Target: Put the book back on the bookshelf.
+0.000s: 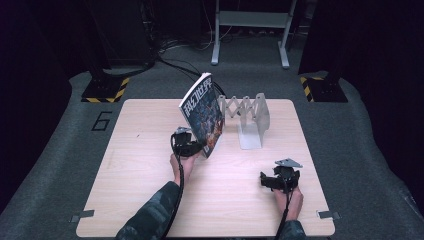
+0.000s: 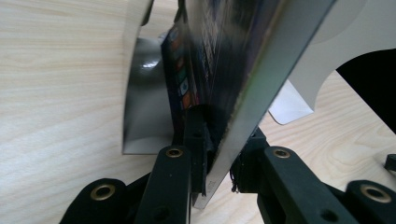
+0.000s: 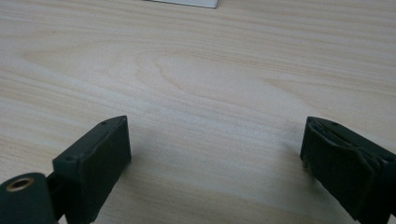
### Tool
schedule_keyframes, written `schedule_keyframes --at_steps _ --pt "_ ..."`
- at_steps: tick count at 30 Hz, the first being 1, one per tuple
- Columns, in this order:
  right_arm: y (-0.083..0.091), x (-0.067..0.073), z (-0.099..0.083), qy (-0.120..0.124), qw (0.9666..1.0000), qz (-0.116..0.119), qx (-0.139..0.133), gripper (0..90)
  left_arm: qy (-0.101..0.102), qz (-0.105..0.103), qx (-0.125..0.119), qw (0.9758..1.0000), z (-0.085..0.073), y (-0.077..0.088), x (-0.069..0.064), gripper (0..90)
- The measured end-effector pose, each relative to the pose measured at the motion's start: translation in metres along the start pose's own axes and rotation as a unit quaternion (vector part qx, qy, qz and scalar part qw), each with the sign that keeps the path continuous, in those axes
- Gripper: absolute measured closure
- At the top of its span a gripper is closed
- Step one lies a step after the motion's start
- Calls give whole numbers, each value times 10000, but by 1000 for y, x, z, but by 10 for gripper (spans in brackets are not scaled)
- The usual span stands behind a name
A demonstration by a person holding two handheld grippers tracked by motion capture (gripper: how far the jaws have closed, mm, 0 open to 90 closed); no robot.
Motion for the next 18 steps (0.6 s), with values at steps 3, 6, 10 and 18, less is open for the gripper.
schedule_keyframes --at_steps 3,6,10,18 --pt "0 0 0 0 10000 -1 1 77 -31 -51 -6 10000 0 -1 -6 749" --pt "0 0 0 2 10000 -3 3 77 -50 -100 -6 9999 -1 -2 -11 734" --pt "0 0 0 3 10000 -3 0 77 -110 -158 -4 9998 -2 -4 -18 720" --pt "0 0 0 1 10000 -3 1 78 -369 -264 44 9990 -4 -8 -26 658"
Point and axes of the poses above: each handheld gripper's, and its own axes: y roughly backward along the jaws, z roughly out of its top, x roughly to its left, the point moved 8 cm from there along -y, roughly forward along the jaws, and after that the axes turned 12 degrees about -y, right-handed, at the moved point
